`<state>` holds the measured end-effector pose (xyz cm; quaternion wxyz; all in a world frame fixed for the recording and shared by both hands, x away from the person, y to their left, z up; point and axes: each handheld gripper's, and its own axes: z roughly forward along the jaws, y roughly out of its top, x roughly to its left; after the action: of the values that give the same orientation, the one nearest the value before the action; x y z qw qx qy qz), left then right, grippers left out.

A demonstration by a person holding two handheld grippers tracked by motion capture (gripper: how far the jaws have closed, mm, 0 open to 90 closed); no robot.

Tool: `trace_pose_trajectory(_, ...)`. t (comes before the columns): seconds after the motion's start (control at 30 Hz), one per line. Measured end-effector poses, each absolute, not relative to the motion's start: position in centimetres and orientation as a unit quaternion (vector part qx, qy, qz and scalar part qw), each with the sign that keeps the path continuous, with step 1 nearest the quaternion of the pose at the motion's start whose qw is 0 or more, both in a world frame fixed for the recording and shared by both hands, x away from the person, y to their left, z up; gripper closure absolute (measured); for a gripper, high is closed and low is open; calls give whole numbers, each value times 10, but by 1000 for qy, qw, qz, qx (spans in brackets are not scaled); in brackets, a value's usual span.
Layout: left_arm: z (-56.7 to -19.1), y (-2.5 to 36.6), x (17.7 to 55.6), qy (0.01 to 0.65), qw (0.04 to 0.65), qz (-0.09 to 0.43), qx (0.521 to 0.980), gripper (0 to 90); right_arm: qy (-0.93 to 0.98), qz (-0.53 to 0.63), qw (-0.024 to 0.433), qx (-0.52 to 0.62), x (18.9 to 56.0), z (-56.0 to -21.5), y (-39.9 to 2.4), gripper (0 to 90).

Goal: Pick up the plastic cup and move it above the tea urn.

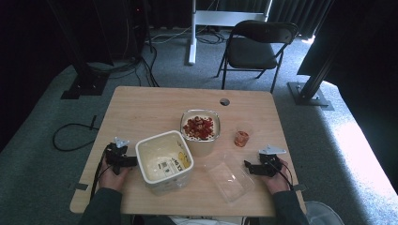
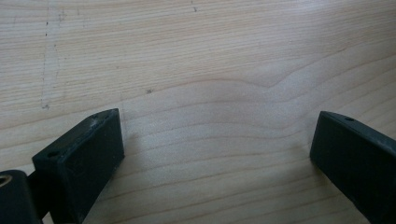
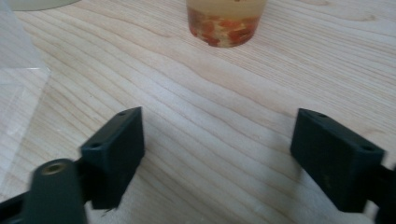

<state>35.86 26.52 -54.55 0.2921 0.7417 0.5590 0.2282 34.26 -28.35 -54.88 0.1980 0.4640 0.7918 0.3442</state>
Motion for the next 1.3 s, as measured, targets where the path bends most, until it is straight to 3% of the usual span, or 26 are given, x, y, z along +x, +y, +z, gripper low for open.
trace_pose_trajectory(0.1, -546, 265, 359, 559, 292, 228, 741, 33, 790, 342, 200, 468, 341, -548, -284, 274)
trace_pose_trajectory(0.13, -546, 265, 359, 559, 292, 228, 741, 33, 789, 336, 200, 474, 339, -545, -285, 346)
trace_pose_trajectory(0.23, -546, 265, 359, 560, 292, 229, 741, 33, 788, 326, 206, 480, 336, -542, -284, 401)
trace_pose_trajectory(0.67, -546, 265, 359, 560, 292, 229, 741, 33, 764, 382, 248, 457, 274, -482, -274, 474)
trace_pose_trajectory(0.9, -545, 265, 359, 560, 292, 228, 741, 33, 785, 395, 210, 428, 251, -475, -265, 522)
trace_pose_trajectory(1.3, -545, 265, 359, 560, 292, 228, 741, 33, 823, 364, 150, 409, 260, -500, -252, 691)
